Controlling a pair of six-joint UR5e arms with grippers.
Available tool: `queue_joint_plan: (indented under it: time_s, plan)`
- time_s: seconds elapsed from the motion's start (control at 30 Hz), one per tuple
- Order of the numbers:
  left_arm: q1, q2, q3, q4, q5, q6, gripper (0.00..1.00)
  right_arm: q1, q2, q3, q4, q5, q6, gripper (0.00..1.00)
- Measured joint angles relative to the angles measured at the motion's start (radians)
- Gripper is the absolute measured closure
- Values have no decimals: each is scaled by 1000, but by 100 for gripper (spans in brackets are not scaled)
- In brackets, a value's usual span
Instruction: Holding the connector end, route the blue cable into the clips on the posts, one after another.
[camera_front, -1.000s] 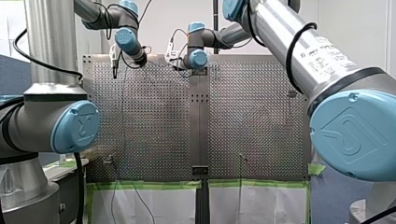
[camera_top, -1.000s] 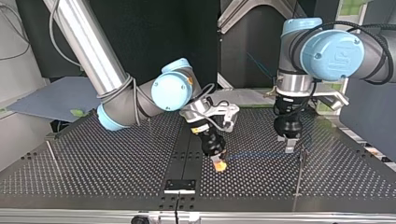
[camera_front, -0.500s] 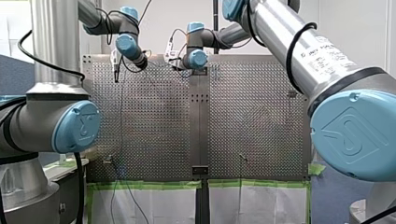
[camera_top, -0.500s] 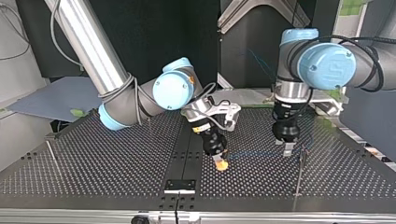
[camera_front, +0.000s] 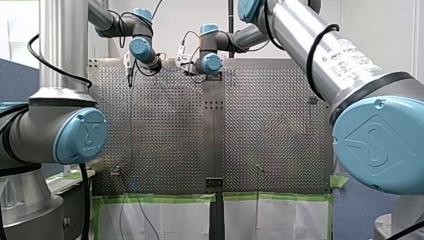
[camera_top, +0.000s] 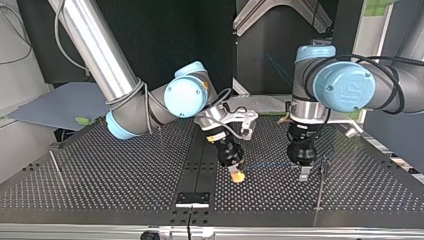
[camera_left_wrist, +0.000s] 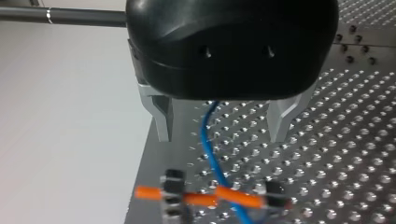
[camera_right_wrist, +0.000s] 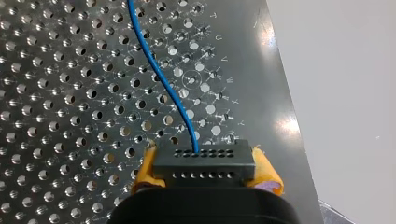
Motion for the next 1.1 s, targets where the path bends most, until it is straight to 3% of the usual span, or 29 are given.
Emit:
queue_joint_plan:
  time_s: [0.3,0.37,0.4,0.47,0.5,0.57,0.6,0.67,0.7,0.73,1.1]
  plan:
    - [-1,-3,8,5,-5,-6,0,0,0,0,2,0,0,100]
    - [-1,-3,8,5,-11,-7,16,0,0,0,2,0,0,100]
    - [-1,-3,8,5,-14,-7,16,0,0,0,2,0,0,100]
    - [-2,-3,8,5,-17,-9,38,0,0,0,2,0,0,100]
    - [-3,-3,8,5,-19,-10,38,0,0,0,3,0,0,100]
    - [-3,-3,8,6,-22,-12,62,0,0,0,3,0,0,100]
    - [-4,-3,8,6,-24,-13,62,0,0,1,3,0,0,100]
    - [-4,-3,8,6,-27,-14,93,1,0,1,4,0,0,100]
    - [-4,-3,8,6,-28,-14,93,1,0,1,4,0,0,100]
    - [-4,-3,8,6,-28,-14,100,1,0,1,4,0,0,100]
    - [-4,-3,8,6,-30,-24,100,0,0,1,4,0,0,100]
